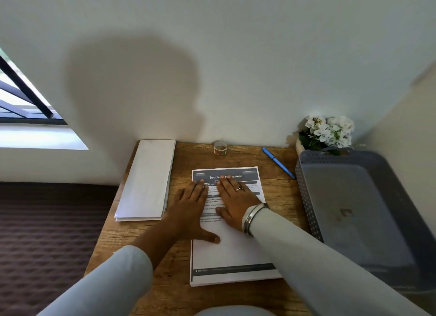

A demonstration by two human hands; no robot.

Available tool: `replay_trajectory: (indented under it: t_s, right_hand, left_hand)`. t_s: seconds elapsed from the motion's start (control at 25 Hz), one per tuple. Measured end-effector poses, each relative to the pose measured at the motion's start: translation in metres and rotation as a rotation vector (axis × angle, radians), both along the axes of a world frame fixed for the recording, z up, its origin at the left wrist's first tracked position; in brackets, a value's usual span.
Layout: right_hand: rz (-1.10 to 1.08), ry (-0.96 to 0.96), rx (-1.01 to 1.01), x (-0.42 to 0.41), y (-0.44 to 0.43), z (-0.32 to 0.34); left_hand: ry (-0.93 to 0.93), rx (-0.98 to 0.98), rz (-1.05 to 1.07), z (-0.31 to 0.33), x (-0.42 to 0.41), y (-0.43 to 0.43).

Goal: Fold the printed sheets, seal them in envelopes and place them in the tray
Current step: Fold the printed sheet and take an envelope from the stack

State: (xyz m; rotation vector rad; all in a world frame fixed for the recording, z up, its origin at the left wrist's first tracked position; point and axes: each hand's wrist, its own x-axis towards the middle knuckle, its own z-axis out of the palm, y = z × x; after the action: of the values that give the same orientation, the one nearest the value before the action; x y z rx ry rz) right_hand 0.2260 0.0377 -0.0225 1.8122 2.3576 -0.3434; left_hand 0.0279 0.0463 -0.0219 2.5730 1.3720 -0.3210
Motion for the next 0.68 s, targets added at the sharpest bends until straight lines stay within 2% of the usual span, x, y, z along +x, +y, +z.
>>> replay_trajectory:
  t_s: [0.16, 0.48, 0.68]
  right_hand:
    - [-0.188, -0.052, -0.09, 0.047, 0.01, 0.006]
    - [-0.225, -0.086, -0.12, 0.05, 0.01, 0.007]
    - [-0.207, -0.082, -0.112, 0.053, 0.009, 0.006]
  left_hand:
    - [0.005, -0.032, 0.005, 0.002, 0.001, -0.001]
    - [0.008, -0.064, -0.108, 0.015, 0.049, 0.037]
    - [0.025, -0.095, 0.031, 0.01, -0.007, 0.06]
